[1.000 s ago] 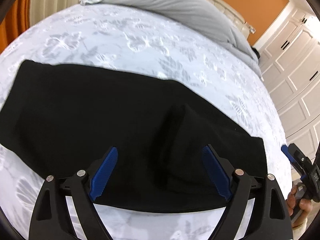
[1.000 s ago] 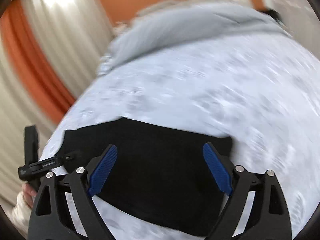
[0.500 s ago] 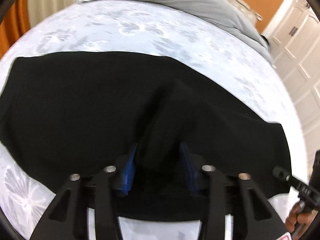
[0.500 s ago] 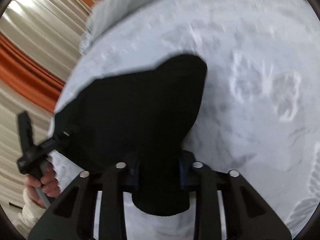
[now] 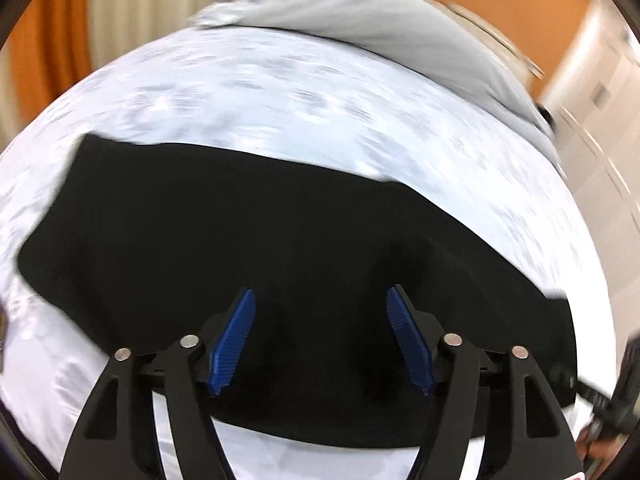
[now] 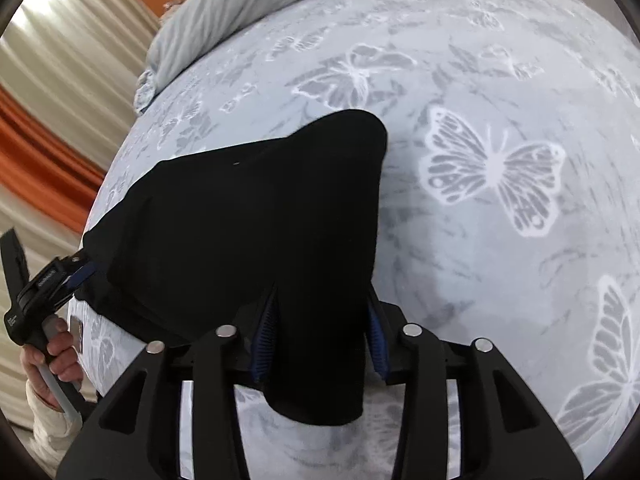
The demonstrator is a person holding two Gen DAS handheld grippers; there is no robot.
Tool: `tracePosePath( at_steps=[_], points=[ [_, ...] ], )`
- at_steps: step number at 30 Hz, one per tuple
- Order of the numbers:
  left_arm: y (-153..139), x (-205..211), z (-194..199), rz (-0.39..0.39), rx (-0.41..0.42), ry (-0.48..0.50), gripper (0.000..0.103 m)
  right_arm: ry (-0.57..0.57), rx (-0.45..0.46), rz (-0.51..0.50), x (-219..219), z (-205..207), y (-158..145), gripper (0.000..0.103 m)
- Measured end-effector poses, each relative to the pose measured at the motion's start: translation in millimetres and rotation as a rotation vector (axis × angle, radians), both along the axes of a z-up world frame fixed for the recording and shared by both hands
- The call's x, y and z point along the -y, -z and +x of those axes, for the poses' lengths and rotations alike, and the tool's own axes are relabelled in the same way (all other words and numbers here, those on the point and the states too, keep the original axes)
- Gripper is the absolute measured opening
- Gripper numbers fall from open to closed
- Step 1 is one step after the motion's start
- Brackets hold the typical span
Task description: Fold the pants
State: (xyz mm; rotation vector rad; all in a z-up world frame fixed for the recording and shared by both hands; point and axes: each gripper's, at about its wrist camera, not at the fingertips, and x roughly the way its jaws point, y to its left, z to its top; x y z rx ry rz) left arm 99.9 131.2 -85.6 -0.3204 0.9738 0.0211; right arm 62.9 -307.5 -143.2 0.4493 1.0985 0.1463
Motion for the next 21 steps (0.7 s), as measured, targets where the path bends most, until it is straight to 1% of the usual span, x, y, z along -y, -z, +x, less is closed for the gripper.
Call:
tracePosePath(
  at_steps=[1,2,4,5,7,9,10,11,12,13,14,16,17,19,20,21],
  points=[
    [1.0,-24.7,1.0,-0.024,-0.015,-0.071,0.068,0.015,-0.001,0.005,-3.0,4.8,3.6,0.044],
    [2.1,-41.4,0.7,-0.051,-0.025,-0.119,0.068,0.019,0.003,0.000,-3.7,5.1,1.2,0.044],
    [6.7,-91.4,-4.9,-0.148,-0.052,-0.258,0.068,0.025,0.022,-0.032,-9.0,8.3,-2.9,0.044],
    [9.5,-111.4,-8.3,-0.177,-0.064,-0.317,0.068,0.030,0.036,-0.051,-10.8,8.2,-6.4,0.044],
    [16.4,-150.9,-15.3,-0.225,-0.085,-0.439,0.068,0.035,0.055,-0.084,-13.2,6.9,-11.8,0.045],
    [22.2,-177.9,-22.8,-0.245,-0.104,-0.526,0.068,0.052,0.077,-0.112,-14.1,7.0,-16.5,0.045],
    [25.9,-189.3,-26.5,-0.269,-0.107,-0.555,0.068,0.061,0.089,-0.118,-13.6,7.4,-18.4,0.045],
    [32.1,-201.1,-30.1,-0.343,-0.102,-0.569,0.068,0.074,0.111,-0.123,-12.5,7.0,-22.3,0.053],
    [36.2,-204.5,-30.6,-0.383,-0.103,-0.577,0.068,0.084,0.123,-0.128,-11.8,7.6,-25.1,0.058],
    [36.2,-209.7,-30.2,-0.405,-0.097,-0.582,0.068,0.093,0.136,-0.133,-11.5,7.3,-27.9,0.063],
    [36.6,-210.9,-30.9,-0.413,-0.088,-0.587,0.068,0.096,0.146,-0.138,-11.7,7.0,-30.5,0.063],
    [36.8,-209.0,-31.6,-0.455,-0.048,-0.613,0.077,0.096,0.166,-0.149,-13.1,6.8,-35.7,0.063],
    [36.0,-207.8,-32.3,-0.482,-0.023,-0.623,0.077,0.094,0.172,-0.152,-14.2,6.5,-37.4,0.063],
    [30.2,-203.7,-37.4,-0.495,-0.003,-0.636,0.077,0.082,0.181,-0.159,-16.8,5.9,-40.3,0.063],
    [26.9,-199.9,-36.5,-0.479,-0.006,-0.632,0.077,0.078,0.183,-0.166,-18.1,5.7,-40.6,0.063],
    [24.7,-200.2,-41.4,-0.442,-0.013,-0.633,0.077,0.074,0.184,-0.170,-20.1,4.9,-40.8,0.063]
  ],
)
